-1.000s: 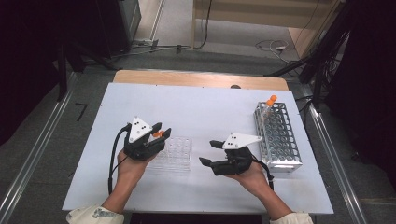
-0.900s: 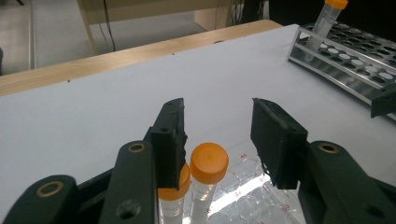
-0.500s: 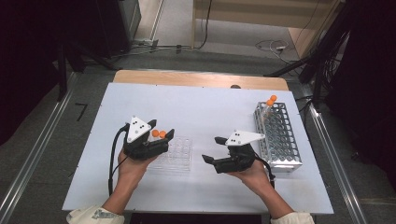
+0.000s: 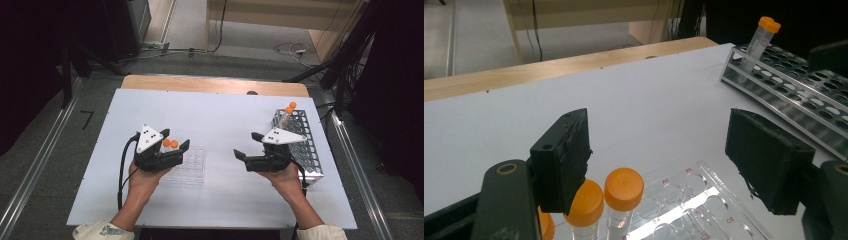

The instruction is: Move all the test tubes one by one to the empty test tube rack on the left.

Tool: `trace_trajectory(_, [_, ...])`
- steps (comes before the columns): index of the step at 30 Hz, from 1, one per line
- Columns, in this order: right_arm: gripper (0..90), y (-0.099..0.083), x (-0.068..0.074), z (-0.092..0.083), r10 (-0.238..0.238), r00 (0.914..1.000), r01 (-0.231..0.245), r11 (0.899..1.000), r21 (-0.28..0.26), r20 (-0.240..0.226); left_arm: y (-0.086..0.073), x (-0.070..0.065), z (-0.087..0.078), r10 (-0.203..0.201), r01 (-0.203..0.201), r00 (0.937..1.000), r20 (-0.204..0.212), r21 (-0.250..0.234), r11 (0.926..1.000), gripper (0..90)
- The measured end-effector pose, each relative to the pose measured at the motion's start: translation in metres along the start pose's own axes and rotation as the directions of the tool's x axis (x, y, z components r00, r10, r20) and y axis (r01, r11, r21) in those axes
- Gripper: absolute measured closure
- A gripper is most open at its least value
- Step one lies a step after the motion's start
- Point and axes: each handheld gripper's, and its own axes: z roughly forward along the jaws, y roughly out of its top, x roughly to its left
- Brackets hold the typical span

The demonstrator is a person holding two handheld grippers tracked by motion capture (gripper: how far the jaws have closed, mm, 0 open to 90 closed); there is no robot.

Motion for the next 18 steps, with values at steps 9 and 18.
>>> trace_trajectory(9, [16.3, 0.001, -0.036, -0.017, 0.075, 0.9826, -0.073, 0.997, -0.016, 0.17, 0.0, -0.001, 0.001, -0.004, 0.004, 1.0, 0.006, 0.009, 1.0, 21.7])
trace_trajectory(18, [17.1, -0.007, -0.087, -0.029, 0.204, 0.9082, -0.197, 0.979, -0.056, 0.365, -0.001, -0.003, 0.004, 0.007, -0.007, 1.0, 0.0, 0.021, 0.9998, 20.8])
